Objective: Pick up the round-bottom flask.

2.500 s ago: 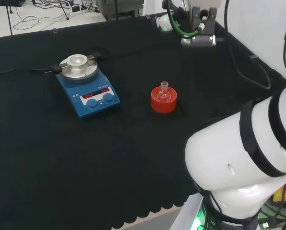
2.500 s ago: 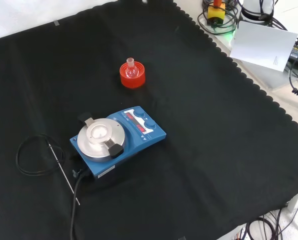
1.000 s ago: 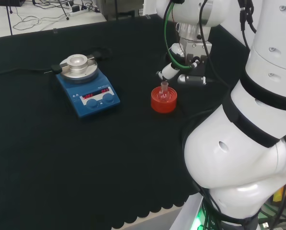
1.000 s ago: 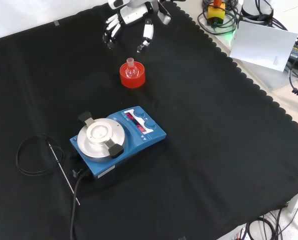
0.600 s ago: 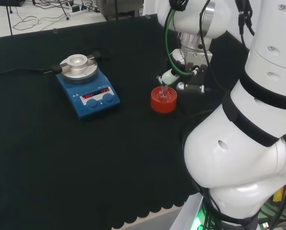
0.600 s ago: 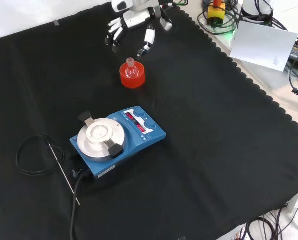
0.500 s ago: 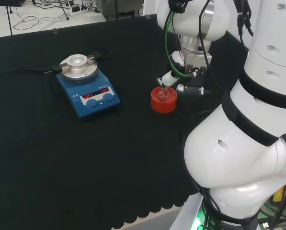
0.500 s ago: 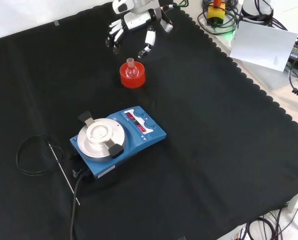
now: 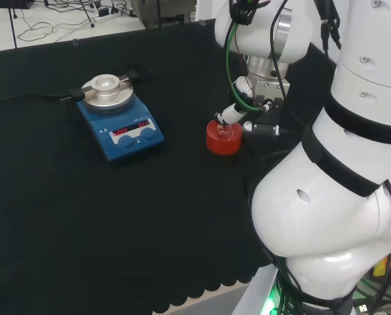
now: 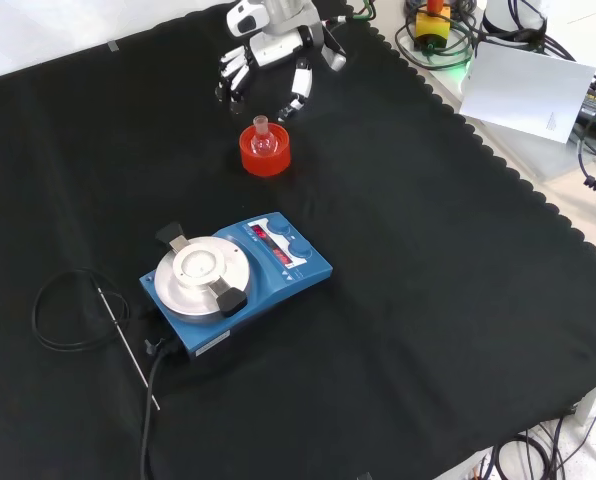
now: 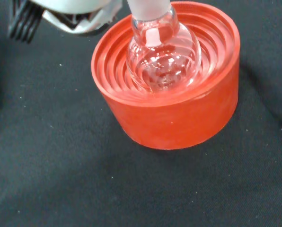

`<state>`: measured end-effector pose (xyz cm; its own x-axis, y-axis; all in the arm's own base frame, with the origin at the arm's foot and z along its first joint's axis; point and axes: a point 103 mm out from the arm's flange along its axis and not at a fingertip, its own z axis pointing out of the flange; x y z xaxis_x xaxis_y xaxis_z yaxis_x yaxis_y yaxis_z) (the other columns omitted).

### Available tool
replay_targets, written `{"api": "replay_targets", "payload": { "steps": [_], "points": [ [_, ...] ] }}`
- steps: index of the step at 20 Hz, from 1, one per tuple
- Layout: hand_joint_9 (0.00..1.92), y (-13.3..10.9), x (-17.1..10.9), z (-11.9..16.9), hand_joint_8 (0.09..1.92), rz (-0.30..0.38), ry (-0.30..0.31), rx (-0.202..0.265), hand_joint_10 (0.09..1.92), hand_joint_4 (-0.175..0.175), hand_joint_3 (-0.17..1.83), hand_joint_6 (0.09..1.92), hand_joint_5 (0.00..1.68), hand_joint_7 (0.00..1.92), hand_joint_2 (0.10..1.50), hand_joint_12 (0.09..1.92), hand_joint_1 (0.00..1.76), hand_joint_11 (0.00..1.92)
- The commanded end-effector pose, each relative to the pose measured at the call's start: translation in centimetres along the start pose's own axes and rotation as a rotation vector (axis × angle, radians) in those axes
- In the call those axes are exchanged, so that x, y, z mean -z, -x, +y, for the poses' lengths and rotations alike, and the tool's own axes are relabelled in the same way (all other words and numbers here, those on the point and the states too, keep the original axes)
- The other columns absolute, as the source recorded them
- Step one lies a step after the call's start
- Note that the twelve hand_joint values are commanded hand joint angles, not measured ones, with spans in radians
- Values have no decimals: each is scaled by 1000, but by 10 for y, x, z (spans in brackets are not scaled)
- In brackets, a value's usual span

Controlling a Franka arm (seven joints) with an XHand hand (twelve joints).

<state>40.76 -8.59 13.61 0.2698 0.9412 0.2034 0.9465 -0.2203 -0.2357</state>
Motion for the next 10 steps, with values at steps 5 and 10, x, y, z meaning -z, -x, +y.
{"api": "replay_targets", "payload": {
  "steps": [5,10],
  "points": [
    [286,4,-10,8,756,-6,-6,6,761,-83,649,706,550,190,596,1420,887,8],
    [306,4,-17,15,756,-10,-4,-1,757,-84,649,734,553,201,596,1421,888,17]
  ]
}}
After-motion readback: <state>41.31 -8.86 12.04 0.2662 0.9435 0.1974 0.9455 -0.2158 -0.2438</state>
